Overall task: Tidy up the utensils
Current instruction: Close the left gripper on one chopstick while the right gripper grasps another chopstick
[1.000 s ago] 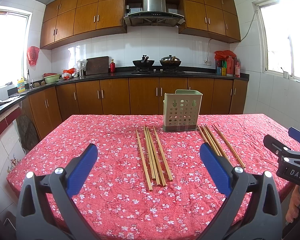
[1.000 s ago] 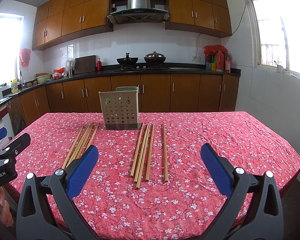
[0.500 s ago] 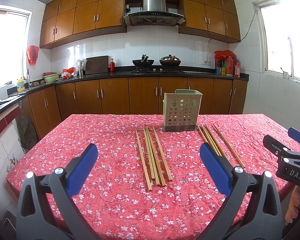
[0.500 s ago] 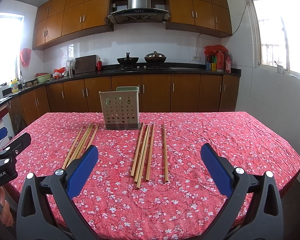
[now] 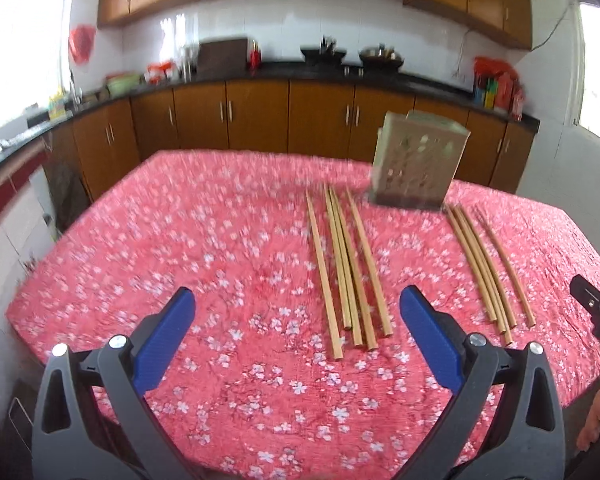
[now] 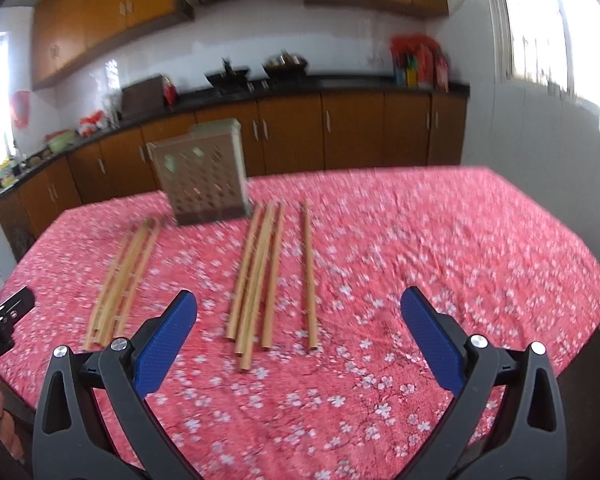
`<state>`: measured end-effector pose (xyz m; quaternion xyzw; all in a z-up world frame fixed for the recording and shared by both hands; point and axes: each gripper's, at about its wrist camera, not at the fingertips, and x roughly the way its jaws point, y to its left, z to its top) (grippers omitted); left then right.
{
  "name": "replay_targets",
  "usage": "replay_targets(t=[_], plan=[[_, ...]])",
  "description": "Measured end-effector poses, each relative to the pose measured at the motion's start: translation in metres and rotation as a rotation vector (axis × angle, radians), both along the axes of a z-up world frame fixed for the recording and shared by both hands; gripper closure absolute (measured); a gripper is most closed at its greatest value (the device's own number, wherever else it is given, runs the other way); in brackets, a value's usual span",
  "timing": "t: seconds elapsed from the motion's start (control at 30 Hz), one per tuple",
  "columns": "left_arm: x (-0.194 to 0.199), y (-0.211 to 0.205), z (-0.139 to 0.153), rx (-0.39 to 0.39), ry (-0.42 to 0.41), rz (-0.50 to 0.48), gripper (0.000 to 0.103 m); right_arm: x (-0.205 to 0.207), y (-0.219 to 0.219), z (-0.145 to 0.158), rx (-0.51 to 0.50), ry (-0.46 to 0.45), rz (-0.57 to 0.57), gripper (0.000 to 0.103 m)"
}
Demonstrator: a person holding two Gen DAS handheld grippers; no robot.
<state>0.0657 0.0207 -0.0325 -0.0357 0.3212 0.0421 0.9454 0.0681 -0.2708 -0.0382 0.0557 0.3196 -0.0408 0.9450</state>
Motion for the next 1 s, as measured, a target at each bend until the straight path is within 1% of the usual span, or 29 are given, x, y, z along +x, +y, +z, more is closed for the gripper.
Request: replay_targets(t=[0.07,0.1,0.17,0.2,0.27,0.3,0.37,0.4,0.43,0.47,0.53,0.57,0.6,0.63,0.67,0.73,0.77,0.8,0.83,0.87,0.9,0.93,0.97,1.0], plan=[[0.010,0.006,-0.007,-0.005,0.034,0.001,0.004,0.015,-0.004,-0.009,0.004,0.050,-0.016,0.019],[0.017,0.008,-0.010,0.001,0.053,0.001,0.004,0.027,-0.006,-0.014,0.012,0.090,-0.025,0.022],[0.028,0.012,-0.016,0.010,0.091,0.007,0.004,0.045,-0.010,-0.024,0.035,0.143,-0.025,0.037],[0.036,0.015,-0.020,0.007,0.119,0.005,0.004,0.053,-0.012,-0.029,0.042,0.162,-0.025,0.039],[0.047,0.018,-0.025,-0.006,0.155,-0.001,0.004,0.066,-0.013,-0.038,0.046,0.199,-0.026,0.048],[0.053,0.020,-0.028,-0.012,0.168,-0.004,0.004,0.070,-0.013,-0.042,0.046,0.217,-0.024,0.050],[0.063,0.021,-0.033,-0.018,0.195,-0.015,0.010,0.080,-0.012,-0.055,0.047,0.259,-0.023,0.059],[0.068,0.021,-0.036,-0.020,0.209,-0.022,0.017,0.083,-0.011,-0.060,0.050,0.276,-0.023,0.062],[0.072,0.020,-0.039,-0.024,0.223,-0.029,0.025,0.085,-0.011,-0.065,0.053,0.294,-0.027,0.067],[0.078,0.021,-0.043,-0.036,0.242,-0.041,0.029,0.082,-0.011,-0.065,0.047,0.281,-0.033,0.070],[0.088,0.021,-0.051,-0.062,0.285,-0.055,0.045,0.081,-0.009,-0.068,0.038,0.277,-0.030,0.073],[0.092,0.022,-0.054,-0.072,0.298,-0.060,0.048,0.082,-0.009,-0.068,0.038,0.277,-0.028,0.075],[0.095,0.021,-0.057,-0.086,0.310,-0.067,0.055,0.082,-0.009,-0.068,0.037,0.276,-0.027,0.075],[0.098,0.021,-0.059,-0.100,0.319,-0.077,0.058,0.081,-0.007,-0.069,0.032,0.274,-0.027,0.075],[0.099,0.020,-0.059,-0.101,0.315,-0.085,0.058,0.081,-0.008,-0.069,0.032,0.276,-0.026,0.075],[0.101,0.017,-0.059,-0.100,0.314,-0.106,0.064,0.080,-0.006,-0.070,0.028,0.277,-0.026,0.075],[0.103,0.015,-0.059,-0.103,0.317,-0.114,0.065,0.080,-0.005,-0.070,0.025,0.278,-0.025,0.075],[0.105,0.014,-0.060,-0.100,0.319,-0.116,0.068,0.082,-0.006,-0.071,0.025,0.279,-0.024,0.075],[0.106,0.013,-0.061,-0.086,0.318,-0.115,0.075,0.083,-0.006,-0.071,0.020,0.278,-0.022,0.075],[0.108,0.012,-0.061,-0.069,0.320,-0.116,0.078,0.083,-0.005,-0.072,0.011,0.276,-0.019,0.075],[0.110,0.011,-0.061,-0.054,0.321,-0.113,0.084,0.085,-0.005,-0.073,0.003,0.271,-0.014,0.077],[0.113,0.012,-0.061,-0.044,0.323,-0.111,0.090,0.086,-0.006,-0.073,0.000,0.269,-0.008,0.083],[0.120,0.014,-0.062,-0.036,0.323,-0.106,0.093,0.089,-0.007,-0.073,0.003,0.269,-0.005,0.089],[0.124,0.016,-0.062,-0.036,0.322,-0.102,0.095,0.093,-0.009,-0.073,0.009,0.270,-0.005,0.091]])
